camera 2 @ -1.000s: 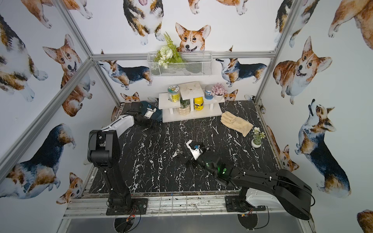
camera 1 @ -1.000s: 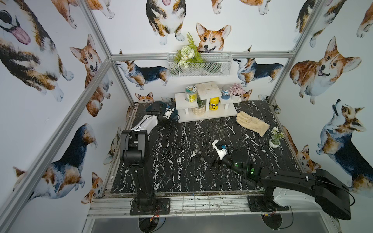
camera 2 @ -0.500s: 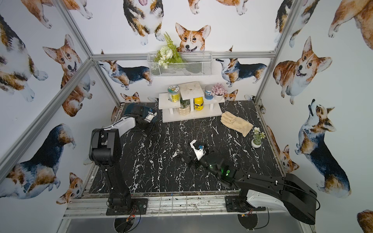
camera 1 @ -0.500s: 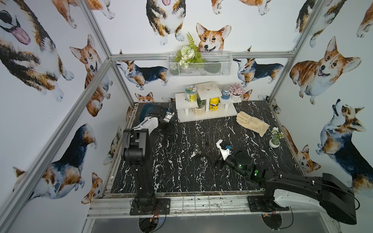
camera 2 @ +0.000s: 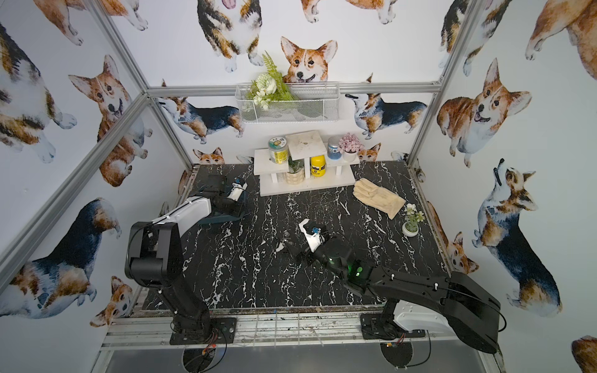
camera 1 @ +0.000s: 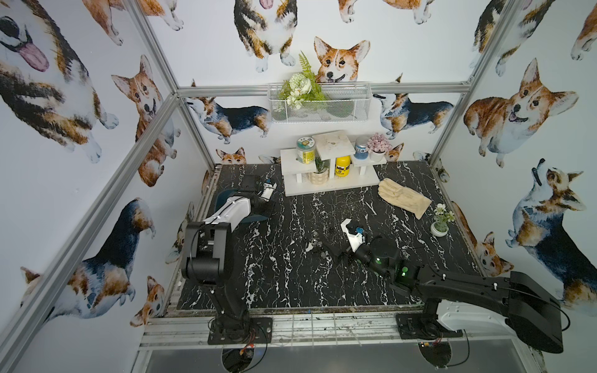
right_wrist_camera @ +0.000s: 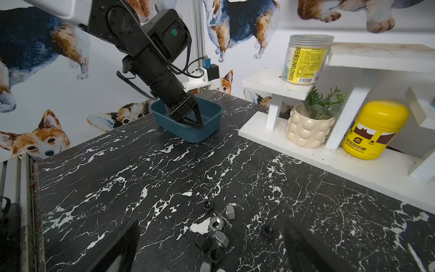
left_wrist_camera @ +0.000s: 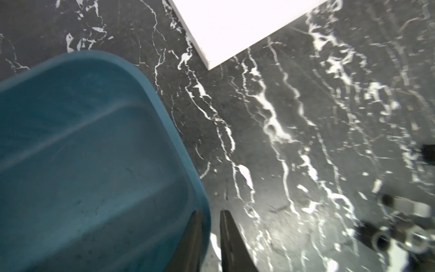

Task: Put the nuts on the desktop into the storage box
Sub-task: Adjust the storage box at the center of the board.

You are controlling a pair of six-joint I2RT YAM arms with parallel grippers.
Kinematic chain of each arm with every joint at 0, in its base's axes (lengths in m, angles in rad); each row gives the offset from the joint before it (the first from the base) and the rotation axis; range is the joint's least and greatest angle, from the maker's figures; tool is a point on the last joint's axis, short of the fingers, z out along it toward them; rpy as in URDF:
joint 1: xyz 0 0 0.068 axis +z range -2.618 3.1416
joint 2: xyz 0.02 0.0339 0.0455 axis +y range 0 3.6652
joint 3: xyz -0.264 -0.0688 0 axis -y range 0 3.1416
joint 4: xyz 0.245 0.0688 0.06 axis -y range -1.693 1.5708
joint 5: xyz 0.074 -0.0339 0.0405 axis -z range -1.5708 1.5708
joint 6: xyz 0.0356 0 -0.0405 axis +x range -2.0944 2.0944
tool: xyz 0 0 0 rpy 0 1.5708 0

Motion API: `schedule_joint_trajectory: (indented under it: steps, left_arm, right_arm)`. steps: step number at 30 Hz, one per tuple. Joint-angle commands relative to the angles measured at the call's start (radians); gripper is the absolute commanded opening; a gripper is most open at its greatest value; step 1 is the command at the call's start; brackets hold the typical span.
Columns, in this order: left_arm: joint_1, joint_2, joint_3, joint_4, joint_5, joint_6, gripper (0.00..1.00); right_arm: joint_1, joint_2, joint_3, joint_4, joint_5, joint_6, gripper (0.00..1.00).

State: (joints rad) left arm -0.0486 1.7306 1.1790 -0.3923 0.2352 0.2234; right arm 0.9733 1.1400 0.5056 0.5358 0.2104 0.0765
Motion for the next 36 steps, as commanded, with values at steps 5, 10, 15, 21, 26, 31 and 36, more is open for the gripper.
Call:
schedule_joint_trajectory:
  steps: [5,10,15,21,26,31,36]
  left_arm:
    - [-0.079,-0.161,-0.104,-0.023,-0.037,-0.040,0.20]
    - [-0.117,-0.212,-0.115,-0.051,-0.027,-0.043,0.22]
    - [-0.110,-0.231,-0.084,-0.052,-0.130,-0.088,0.41]
    - [-0.094,-0.123,0.021,-0.096,-0.238,-0.145,0.53]
    - [-0.093,-0.011,0.114,-0.117,-0.288,-0.207,0.54]
    - [-0.088,0.082,0.189,-0.140,-0.314,-0.287,0.54]
    - [-0.085,0.169,0.226,-0.154,-0.293,-0.343,0.45]
  right_arm:
    - [0.001,0.025,0.117,-0.178,0.155,0.129,1.00]
    - [-0.025,0.033,0.203,-0.460,0.440,0.482,1.00]
    - [-0.071,0.019,0.205,-0.460,0.314,0.463,1.00]
    - [-0.035,0.064,0.237,-0.448,0.255,0.472,1.00]
    - [-0.007,0.115,0.261,-0.441,0.235,0.492,1.00]
    - [0.000,0.142,0.275,-0.442,0.206,0.504,1.00]
    - [0.001,0.141,0.284,-0.451,0.206,0.512,1.00]
